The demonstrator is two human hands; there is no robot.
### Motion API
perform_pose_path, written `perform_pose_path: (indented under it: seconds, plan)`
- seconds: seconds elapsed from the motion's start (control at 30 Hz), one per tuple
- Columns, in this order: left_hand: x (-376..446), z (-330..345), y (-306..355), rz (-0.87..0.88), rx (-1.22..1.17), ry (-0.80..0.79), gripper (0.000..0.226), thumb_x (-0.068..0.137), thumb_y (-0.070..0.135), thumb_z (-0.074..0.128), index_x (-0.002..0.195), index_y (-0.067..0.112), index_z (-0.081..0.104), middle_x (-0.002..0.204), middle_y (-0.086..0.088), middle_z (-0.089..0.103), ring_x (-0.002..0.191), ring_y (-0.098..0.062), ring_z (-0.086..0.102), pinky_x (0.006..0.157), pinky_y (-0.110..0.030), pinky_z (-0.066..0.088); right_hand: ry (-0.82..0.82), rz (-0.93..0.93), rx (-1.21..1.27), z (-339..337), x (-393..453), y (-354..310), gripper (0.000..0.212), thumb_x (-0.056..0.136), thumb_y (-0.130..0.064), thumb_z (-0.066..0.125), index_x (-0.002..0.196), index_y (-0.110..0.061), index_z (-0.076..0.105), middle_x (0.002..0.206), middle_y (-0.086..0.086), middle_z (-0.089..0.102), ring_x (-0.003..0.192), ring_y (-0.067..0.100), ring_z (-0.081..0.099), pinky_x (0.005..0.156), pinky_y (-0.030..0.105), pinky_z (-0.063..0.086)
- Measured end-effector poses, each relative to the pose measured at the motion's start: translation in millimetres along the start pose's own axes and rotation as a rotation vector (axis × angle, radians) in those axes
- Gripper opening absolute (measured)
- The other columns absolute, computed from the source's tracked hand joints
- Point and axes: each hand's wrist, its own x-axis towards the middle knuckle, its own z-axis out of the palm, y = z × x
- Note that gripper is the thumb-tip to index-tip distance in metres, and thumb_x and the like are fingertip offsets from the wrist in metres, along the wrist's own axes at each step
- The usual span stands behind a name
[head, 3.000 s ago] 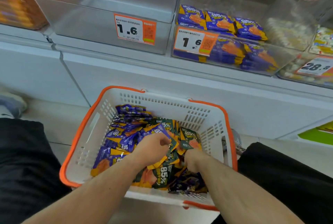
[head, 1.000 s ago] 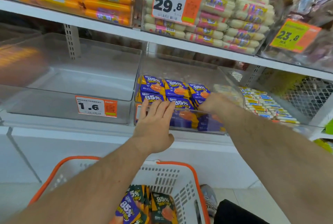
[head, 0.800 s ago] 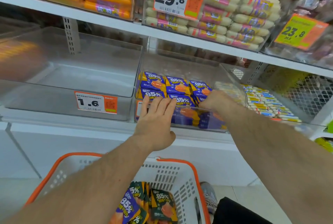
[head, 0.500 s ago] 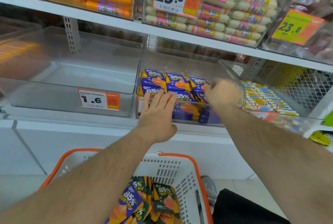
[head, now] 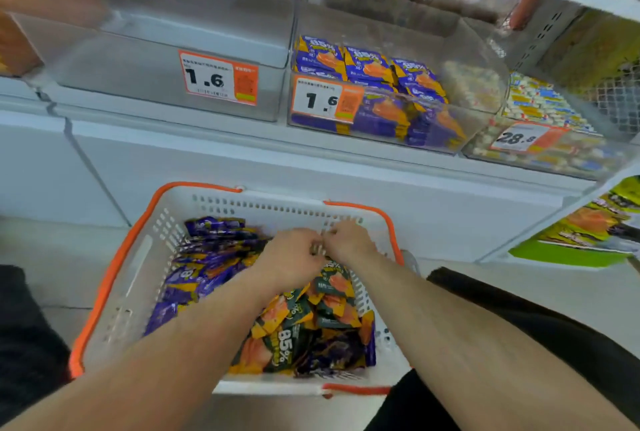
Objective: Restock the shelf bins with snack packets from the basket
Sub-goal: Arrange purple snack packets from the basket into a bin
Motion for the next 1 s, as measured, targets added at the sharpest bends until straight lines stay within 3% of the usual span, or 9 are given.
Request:
perform_pose_path:
  seconds: [0.1,0.17,0.23,0.4,0.47,0.63,0.83,0.93,1.0]
  plan:
    - [-17.4,12.9,-18.4,-0.072,-0.058,-0.062,0.036,0.096,0.019,0.052,0.132,0.019,0.056,0.139,0.002,0.052,0.114,-0.018,0.055,0.086,-0.024,0.043,-0.356,0.033,-0.338,29.0,-6.4,25.9,0.032,0.094,-0.018,0.049,0.064,-0.009,0.048,0.061,0.007,0.038,0.052,0.020,0.032,0.052,0.035,0.030]
    - [-23.5,20.3,-27.0,-0.118,-0.081,-0.080,0.035,0.097,0.024,0.053,0.132,0.023,0.055,0.139,0.003,0.052,0.115,-0.017,0.055,0.090,-0.031,0.047,-0.438,0.086,-0.478,46.8,-13.1,45.4,0.026,0.095,-0.020,0.045,0.111,-0.009,0.063,0.090,0.013,0.059,0.068,0.024,0.049,0.063,0.039,0.042]
    - [-26.0,26.7,-33.1,-0.134,-0.104,-0.087,0.034,0.098,0.024,0.052,0.131,0.022,0.056,0.137,0.001,0.056,0.119,-0.018,0.055,0.097,-0.033,0.048,-0.487,0.134,-0.610,59.7,-19.1,57.8,0.054,0.093,-0.021,0.043,0.147,-0.021,0.039,0.138,0.014,0.052,0.113,0.032,0.054,0.093,0.044,0.044]
    - [-26.9,34.7,-40.4,-0.169,-0.131,-0.083,0.031,0.096,0.023,0.054,0.127,0.020,0.060,0.131,0.002,0.059,0.120,-0.015,0.054,0.100,-0.029,0.044,-0.578,0.125,-0.863,75.8,-29.6,73.7,0.057,0.099,-0.017,0.036,0.155,-0.012,0.023,0.163,0.017,0.013,0.150,0.031,0.009,0.121,0.034,0.001]
    - [-27.1,37.8,-45.1,-0.193,-0.128,-0.092,0.030,0.096,0.023,0.054,0.125,0.021,0.060,0.128,0.003,0.060,0.117,-0.015,0.055,0.097,-0.030,0.046,-0.548,0.153,-0.806,80.4,-26.9,77.0,0.054,0.101,-0.015,0.039,0.152,-0.006,0.026,0.162,0.018,0.016,0.149,0.027,0.012,0.115,0.017,-0.007]
    - [-28.5,45.7,-54.9,-0.241,-0.140,-0.104,0.031,0.095,0.024,0.055,0.125,0.025,0.060,0.126,0.006,0.062,0.113,-0.012,0.056,0.098,-0.031,0.048,-0.500,0.283,-0.764,82.3,-26.5,71.6,0.058,0.088,-0.019,0.049,0.144,-0.008,0.041,0.152,0.022,0.032,0.137,0.037,0.029,0.111,0.045,0.025]
    - [-27.3,47.3,-56.2,-0.249,-0.144,-0.112,0.031,0.095,0.025,0.054,0.126,0.024,0.060,0.127,0.005,0.062,0.115,-0.013,0.056,0.100,-0.033,0.048,-0.397,0.364,-0.359,90.7,-12.8,80.8,0.040,0.093,-0.024,0.059,0.132,-0.013,0.056,0.127,0.007,0.058,0.116,0.024,0.057,0.085,0.029,0.048]
    - [-27.0,48.2,-54.6,-0.243,-0.164,-0.118,0.031,0.096,0.023,0.053,0.126,0.023,0.060,0.128,0.005,0.061,0.114,-0.013,0.056,0.097,-0.030,0.048,-0.285,0.267,-0.084,89.5,-11.1,83.6,0.026,0.102,-0.021,0.045,0.127,-0.023,0.051,0.116,0.004,0.060,0.080,0.007,0.069,0.065,0.021,0.055]
    - [-26.2,48.0,-53.5,-0.251,-0.180,-0.124,0.030,0.096,0.022,0.053,0.125,0.024,0.060,0.127,0.005,0.061,0.113,-0.012,0.056,0.094,-0.028,0.048,-0.270,0.239,-0.160,66.4,-19.6,73.9,0.018,0.100,-0.016,0.048,0.118,-0.016,0.054,0.109,0.006,0.059,0.073,0.007,0.069,0.060,0.020,0.050]
